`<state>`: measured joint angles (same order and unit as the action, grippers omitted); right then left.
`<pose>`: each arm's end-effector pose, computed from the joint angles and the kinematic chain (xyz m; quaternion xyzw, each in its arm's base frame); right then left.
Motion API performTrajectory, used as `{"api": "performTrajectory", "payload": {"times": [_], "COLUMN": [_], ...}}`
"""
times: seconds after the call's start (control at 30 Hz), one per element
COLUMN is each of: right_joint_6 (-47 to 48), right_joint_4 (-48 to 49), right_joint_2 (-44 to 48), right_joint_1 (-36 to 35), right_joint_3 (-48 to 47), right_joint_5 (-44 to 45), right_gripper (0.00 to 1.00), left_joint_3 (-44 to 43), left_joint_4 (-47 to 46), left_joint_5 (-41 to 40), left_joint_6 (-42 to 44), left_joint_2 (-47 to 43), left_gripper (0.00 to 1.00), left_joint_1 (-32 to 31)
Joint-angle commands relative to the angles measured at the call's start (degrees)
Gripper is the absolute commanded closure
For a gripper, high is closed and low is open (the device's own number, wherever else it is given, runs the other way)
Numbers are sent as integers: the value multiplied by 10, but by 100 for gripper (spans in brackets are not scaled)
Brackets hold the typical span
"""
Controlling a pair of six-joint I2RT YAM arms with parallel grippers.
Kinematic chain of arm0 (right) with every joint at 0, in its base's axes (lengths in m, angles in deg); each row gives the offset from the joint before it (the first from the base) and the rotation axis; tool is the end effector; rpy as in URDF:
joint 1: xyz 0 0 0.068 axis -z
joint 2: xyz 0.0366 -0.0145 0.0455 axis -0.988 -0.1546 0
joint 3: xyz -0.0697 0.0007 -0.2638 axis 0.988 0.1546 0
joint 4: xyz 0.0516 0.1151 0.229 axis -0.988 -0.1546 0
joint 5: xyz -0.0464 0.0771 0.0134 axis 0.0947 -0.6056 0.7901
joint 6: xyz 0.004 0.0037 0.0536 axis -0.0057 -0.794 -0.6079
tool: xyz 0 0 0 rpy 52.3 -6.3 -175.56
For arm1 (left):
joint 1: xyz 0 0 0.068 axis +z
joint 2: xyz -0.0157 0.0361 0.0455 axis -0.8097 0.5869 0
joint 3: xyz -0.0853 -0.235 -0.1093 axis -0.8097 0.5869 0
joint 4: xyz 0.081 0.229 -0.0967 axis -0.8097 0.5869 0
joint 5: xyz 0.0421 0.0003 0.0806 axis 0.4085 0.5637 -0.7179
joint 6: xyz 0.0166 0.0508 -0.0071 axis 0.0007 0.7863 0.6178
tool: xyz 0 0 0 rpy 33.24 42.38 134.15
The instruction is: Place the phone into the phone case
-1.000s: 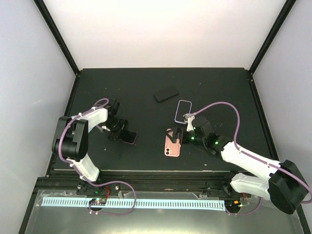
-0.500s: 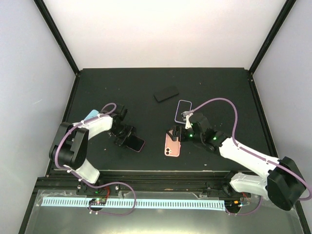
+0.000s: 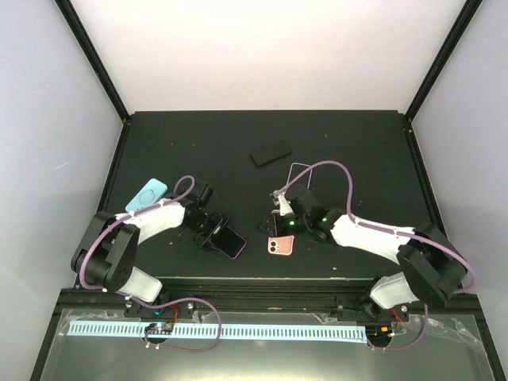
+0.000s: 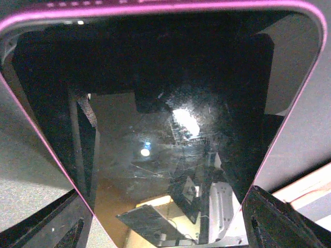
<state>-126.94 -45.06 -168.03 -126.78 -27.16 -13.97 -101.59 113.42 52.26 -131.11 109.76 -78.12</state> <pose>0.1867 0.2097 0.1889 -0.1237 0.8982 0.3862 0.1700 0.2115 -0.1108 0.1440 0.4043 -0.8829 0.2188 0.0953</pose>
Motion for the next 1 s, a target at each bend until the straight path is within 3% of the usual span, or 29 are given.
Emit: {"api": "performTrajectory", "payload": {"times": [0.0,0.37,0.97], "right_joint_6": [-13,-29,-31], "right_joint_4": [61,106,85], "right_joint_2": [-38,-133,-193], "right_joint_1": [-24,-51,-64], "right_joint_3": [-15,-44,-80], "right_joint_5": [-56,-108,-93], "right_gripper": [66,61,62], "left_joint_3": [33,60,84], "left_joint_4": [-28,-52,-69], "left_joint_5": [8,36,61], "left_joint_6": [31,50,64], "left_joint_2": [-1,-18,-44], "left_gripper": [27,27,28], "left_joint_1": [-11,-15,-22]}}
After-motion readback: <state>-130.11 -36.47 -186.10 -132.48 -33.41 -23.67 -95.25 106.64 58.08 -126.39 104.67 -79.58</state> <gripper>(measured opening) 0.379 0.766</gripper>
